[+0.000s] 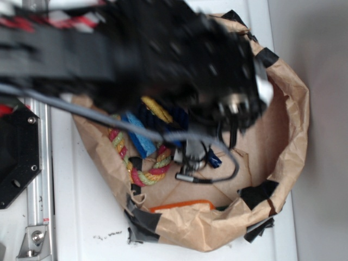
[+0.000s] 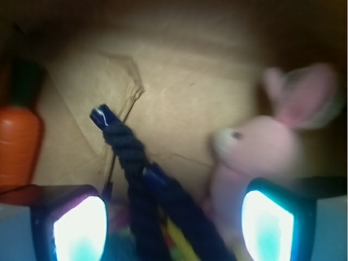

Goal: Grab the blue rope.

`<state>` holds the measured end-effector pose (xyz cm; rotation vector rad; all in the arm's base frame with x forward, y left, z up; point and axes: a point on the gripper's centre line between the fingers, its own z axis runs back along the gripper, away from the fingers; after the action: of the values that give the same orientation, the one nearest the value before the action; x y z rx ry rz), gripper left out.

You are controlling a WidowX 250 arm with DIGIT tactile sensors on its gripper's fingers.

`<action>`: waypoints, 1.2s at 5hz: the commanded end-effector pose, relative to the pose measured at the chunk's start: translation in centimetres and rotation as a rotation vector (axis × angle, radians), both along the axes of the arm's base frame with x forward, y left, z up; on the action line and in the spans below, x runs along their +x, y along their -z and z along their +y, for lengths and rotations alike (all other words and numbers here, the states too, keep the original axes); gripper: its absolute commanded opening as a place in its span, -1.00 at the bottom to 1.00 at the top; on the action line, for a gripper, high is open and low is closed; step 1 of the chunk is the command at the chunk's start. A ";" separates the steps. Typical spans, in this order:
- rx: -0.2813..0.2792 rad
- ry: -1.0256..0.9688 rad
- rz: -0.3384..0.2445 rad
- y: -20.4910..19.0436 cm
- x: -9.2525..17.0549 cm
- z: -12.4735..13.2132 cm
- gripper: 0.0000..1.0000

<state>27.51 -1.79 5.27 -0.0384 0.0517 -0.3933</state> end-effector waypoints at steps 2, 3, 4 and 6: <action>-0.073 0.209 0.196 2.3 -2.2 -4.7 -1.00; -0.022 0.207 0.171 1.5 -2.1 -4.6 -1.00; 0.032 0.207 0.151 1.1 -2.2 -4.6 -1.00; 0.163 0.091 0.042 -3.5 -2.1 -3.6 -1.00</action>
<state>26.18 -4.17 7.68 0.1134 0.1789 -0.4633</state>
